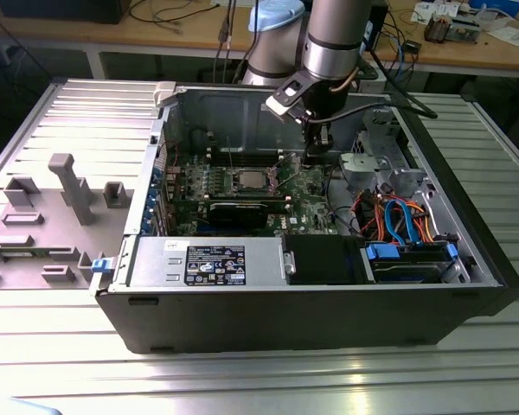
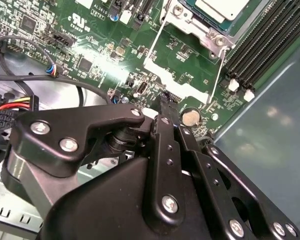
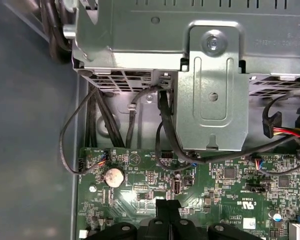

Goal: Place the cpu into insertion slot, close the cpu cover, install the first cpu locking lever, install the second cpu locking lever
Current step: 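Close the cpu cover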

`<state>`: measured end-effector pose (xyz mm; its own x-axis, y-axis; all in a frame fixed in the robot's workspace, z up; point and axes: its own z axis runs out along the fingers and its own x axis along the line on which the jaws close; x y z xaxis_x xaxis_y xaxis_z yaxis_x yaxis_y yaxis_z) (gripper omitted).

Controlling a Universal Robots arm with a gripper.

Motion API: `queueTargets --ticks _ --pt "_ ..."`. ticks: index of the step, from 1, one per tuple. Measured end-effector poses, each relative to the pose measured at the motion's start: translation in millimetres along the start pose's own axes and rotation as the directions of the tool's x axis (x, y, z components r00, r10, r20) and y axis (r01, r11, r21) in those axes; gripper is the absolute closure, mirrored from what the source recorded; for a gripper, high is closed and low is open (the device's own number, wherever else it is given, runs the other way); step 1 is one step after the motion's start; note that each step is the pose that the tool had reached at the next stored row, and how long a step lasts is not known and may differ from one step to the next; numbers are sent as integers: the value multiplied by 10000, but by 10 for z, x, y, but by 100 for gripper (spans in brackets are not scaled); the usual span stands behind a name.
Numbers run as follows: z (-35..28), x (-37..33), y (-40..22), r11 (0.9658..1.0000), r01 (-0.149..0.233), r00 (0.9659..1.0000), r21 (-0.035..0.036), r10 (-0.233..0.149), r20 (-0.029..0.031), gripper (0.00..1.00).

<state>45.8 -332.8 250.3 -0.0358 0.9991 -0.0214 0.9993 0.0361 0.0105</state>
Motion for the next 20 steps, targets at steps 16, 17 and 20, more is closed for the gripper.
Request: queueTargets --ticks 16,17,20 --pt "22 3 -71 10000 27 10000 -2 -27 -18 89" --pt "22 3 -75 10000 29 10000 -2 -29 -18 89" --pt "22 4 -95 10000 30 10000 -1 -30 -19 89"
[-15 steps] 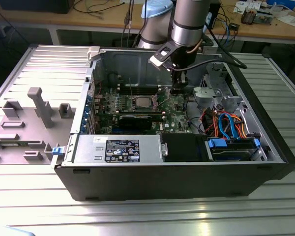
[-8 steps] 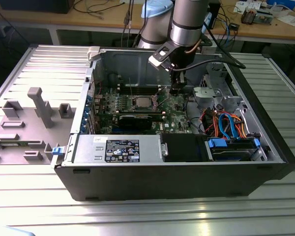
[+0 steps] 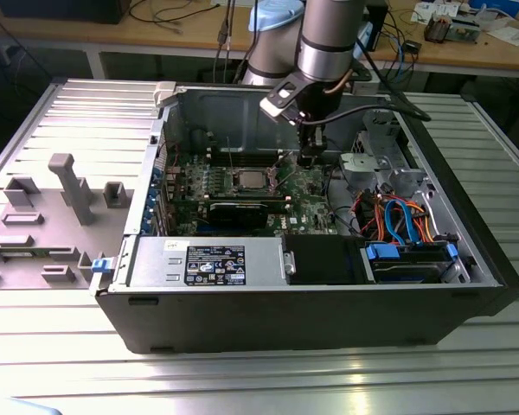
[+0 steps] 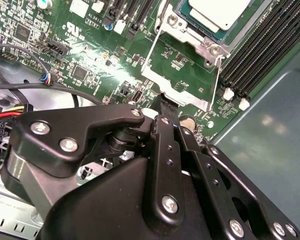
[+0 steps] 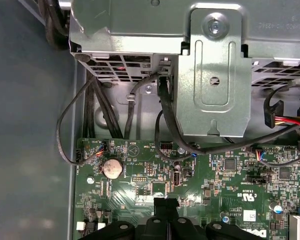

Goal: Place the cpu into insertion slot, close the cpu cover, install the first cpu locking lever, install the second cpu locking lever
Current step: 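Close the cpu cover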

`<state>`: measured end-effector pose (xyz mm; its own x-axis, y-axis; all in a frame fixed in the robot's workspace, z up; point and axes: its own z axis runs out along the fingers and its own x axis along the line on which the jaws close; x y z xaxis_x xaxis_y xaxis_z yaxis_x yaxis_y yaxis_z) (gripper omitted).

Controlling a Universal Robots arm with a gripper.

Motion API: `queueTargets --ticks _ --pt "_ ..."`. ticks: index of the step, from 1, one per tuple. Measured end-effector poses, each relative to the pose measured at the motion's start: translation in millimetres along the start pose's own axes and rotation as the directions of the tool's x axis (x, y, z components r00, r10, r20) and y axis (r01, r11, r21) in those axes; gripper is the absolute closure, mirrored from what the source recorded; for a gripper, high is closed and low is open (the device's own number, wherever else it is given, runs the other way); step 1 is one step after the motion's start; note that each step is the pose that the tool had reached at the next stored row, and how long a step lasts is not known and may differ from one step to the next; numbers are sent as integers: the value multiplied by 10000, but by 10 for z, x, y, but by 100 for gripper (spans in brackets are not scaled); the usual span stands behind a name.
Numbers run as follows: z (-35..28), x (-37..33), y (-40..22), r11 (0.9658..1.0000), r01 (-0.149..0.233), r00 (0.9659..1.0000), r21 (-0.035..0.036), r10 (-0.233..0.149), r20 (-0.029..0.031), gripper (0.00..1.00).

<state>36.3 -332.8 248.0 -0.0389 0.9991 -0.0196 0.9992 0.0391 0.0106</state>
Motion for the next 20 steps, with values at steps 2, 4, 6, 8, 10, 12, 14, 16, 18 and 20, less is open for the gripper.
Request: queueTargets --ticks 2,4,6,8,10,12,14,16,18,20 --pt "-1 3 -93 10000 0 10000 0 0 1 89" --pt "9 7 -183 10000 0 10000 0 0 1 89" --pt "22 9 -219 10000 0 10000 1 0 0 89" --pt "24 9 -228 10000 0 10000 2 0 0 89" --pt "26 10 -235 10000 -2 10000 2 2 0 89" --pt "28 10 -247 10000 0 10000 3 0 1 89" --pt "33 11 -254 10000 1 10000 6 -1 0 89" --pt "35 11 -263 10000 -1 10000 8 1 0 89" --pt "38 12 -295 10000 0 10000 8 0 0 89" --pt "41 13 -311 10000 1 10000 8 -1 0 89"
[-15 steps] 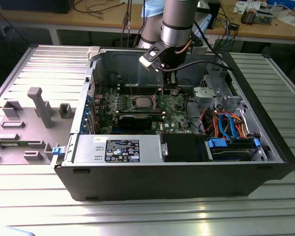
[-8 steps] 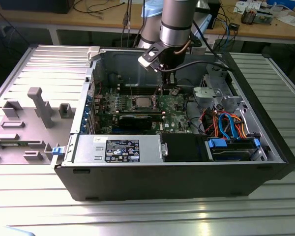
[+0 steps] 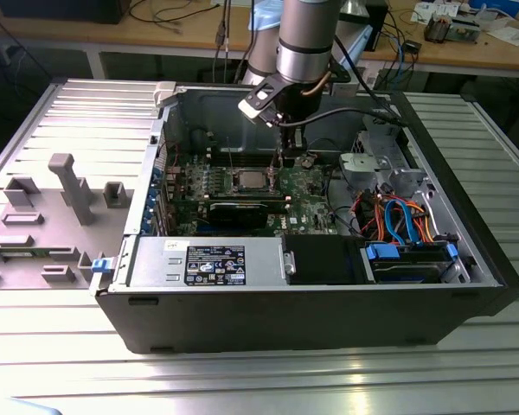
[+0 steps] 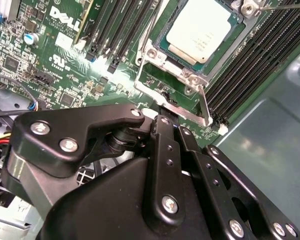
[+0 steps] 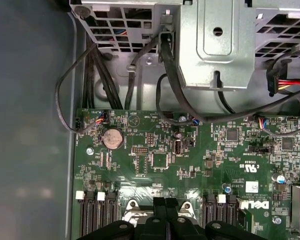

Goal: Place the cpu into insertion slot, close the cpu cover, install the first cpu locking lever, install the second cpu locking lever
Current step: 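Close the cpu cover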

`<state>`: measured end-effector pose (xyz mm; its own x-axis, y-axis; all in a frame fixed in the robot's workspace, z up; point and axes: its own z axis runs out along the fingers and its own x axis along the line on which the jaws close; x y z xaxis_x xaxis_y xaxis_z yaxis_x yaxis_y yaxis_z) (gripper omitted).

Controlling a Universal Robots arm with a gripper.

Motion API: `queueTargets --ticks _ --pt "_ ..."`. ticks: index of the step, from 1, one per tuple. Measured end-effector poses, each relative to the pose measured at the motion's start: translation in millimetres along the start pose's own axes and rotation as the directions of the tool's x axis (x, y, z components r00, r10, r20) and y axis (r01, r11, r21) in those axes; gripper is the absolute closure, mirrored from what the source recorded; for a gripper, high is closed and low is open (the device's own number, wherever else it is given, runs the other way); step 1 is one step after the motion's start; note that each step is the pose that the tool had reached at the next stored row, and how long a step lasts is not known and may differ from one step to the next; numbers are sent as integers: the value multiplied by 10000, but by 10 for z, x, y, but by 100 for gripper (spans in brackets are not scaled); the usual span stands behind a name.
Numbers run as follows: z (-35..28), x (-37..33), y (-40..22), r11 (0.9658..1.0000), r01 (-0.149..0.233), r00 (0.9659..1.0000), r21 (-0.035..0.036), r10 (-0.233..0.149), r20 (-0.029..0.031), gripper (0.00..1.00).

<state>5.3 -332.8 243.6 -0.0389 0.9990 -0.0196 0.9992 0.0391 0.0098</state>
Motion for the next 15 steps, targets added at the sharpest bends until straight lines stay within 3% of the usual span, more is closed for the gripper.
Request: queueTargets --ticks 15 --pt "26 6 -135 10000 1 10000 3 -1 1 89"
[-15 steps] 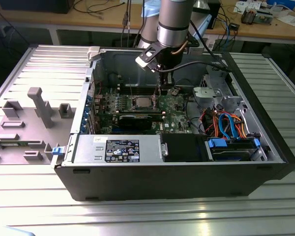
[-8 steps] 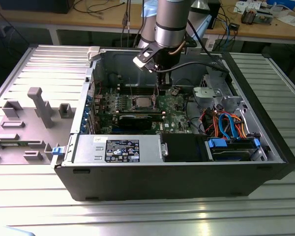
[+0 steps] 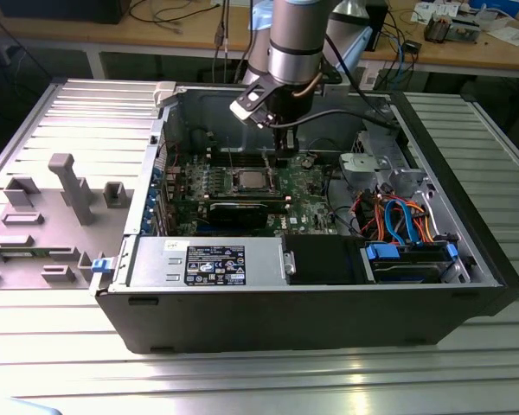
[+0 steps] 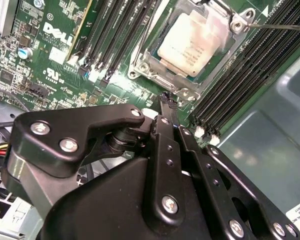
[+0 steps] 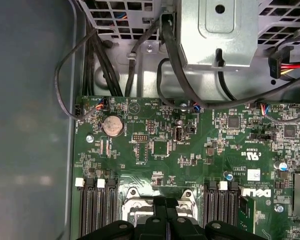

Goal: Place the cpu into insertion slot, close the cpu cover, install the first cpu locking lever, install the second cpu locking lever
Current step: 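Close the cpu cover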

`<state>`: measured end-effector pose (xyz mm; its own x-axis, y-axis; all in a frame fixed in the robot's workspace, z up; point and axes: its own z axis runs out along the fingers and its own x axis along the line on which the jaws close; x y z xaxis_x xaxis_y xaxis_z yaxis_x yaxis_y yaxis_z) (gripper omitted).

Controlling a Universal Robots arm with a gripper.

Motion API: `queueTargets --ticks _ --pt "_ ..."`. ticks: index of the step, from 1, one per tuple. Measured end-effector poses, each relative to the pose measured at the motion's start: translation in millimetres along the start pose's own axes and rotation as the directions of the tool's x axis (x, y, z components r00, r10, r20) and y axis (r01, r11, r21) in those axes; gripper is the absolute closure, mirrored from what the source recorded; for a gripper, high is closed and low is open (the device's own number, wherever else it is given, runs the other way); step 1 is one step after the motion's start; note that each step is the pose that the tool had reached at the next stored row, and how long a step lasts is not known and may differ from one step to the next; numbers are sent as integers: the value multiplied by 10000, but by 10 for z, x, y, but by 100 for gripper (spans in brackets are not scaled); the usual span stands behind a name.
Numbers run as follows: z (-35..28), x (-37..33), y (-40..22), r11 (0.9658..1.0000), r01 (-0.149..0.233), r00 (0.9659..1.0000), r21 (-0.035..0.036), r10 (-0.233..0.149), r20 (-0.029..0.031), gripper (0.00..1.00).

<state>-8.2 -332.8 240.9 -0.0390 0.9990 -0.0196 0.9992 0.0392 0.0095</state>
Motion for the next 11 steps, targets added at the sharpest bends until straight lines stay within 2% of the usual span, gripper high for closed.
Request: queueTargets --ticks 5,9,11 --pt "9 2 -57 10000 1 10000 1 -1 -2 89" --pt "37 7 -153 10000 0 10000 1 0 -1 89" --pt "76 11 -236 10000 1 10000 1 -1 0 89"
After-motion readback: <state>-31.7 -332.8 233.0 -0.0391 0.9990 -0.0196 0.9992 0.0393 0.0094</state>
